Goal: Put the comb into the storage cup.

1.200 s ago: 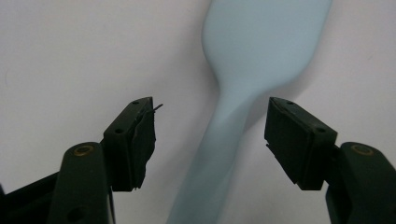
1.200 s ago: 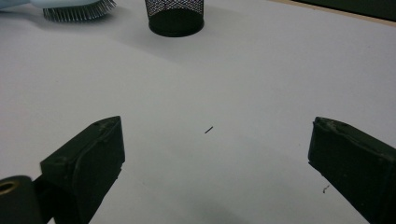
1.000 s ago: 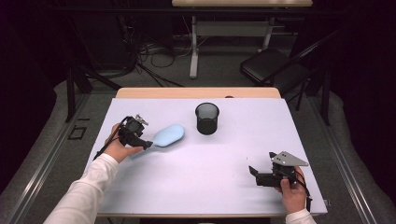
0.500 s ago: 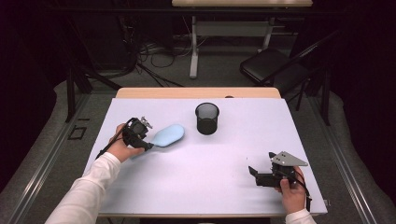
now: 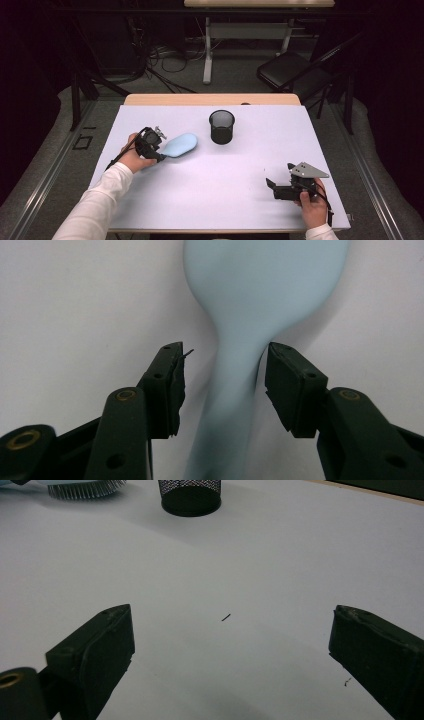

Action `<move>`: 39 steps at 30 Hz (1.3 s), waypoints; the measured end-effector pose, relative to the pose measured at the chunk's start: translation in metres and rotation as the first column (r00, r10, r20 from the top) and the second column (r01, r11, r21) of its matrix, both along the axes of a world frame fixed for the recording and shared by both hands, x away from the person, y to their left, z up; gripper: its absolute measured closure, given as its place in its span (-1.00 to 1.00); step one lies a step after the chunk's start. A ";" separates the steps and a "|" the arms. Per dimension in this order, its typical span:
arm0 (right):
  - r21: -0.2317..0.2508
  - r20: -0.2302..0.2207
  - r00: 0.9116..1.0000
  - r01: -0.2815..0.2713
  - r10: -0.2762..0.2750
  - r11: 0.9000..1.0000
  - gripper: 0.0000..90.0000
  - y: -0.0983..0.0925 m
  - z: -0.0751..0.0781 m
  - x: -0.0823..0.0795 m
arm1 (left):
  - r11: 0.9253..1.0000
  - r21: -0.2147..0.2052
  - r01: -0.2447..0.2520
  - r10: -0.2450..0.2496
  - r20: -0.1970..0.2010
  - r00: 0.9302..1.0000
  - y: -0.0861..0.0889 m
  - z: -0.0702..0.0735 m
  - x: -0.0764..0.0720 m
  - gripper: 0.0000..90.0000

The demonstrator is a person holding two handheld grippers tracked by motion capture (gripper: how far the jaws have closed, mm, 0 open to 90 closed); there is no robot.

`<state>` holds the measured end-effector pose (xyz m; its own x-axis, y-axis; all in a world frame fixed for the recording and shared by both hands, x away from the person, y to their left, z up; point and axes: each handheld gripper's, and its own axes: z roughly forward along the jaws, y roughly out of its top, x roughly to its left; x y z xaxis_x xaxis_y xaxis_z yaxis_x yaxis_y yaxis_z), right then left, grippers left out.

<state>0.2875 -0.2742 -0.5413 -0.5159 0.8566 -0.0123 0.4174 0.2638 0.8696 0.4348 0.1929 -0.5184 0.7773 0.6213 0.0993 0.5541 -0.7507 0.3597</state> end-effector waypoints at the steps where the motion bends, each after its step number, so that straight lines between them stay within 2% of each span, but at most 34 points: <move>1: -0.001 -0.001 1.000 0.000 0.000 1.000 -0.91 0.000 0.000 0.000 | 1.000 0.001 0.003 -0.003 0.000 1.000 -0.001 -0.001 0.000 0.14; 13: 0.000 -0.005 1.000 -0.001 0.001 1.000 -0.91 0.000 0.000 0.000 | 0.999 0.035 0.034 -0.033 -0.010 0.999 -0.007 -0.008 0.003 0.26; 28: -0.002 -0.008 1.000 -0.004 0.004 1.000 -0.90 0.000 0.000 0.000 | 0.997 0.046 0.067 -0.066 -0.017 0.998 -0.009 -0.011 0.005 0.45; 39: -0.004 -0.010 1.000 -0.005 0.005 1.000 -0.90 0.000 0.000 0.000 | 0.995 0.051 0.086 -0.085 -0.010 0.996 -0.009 -0.012 0.004 0.49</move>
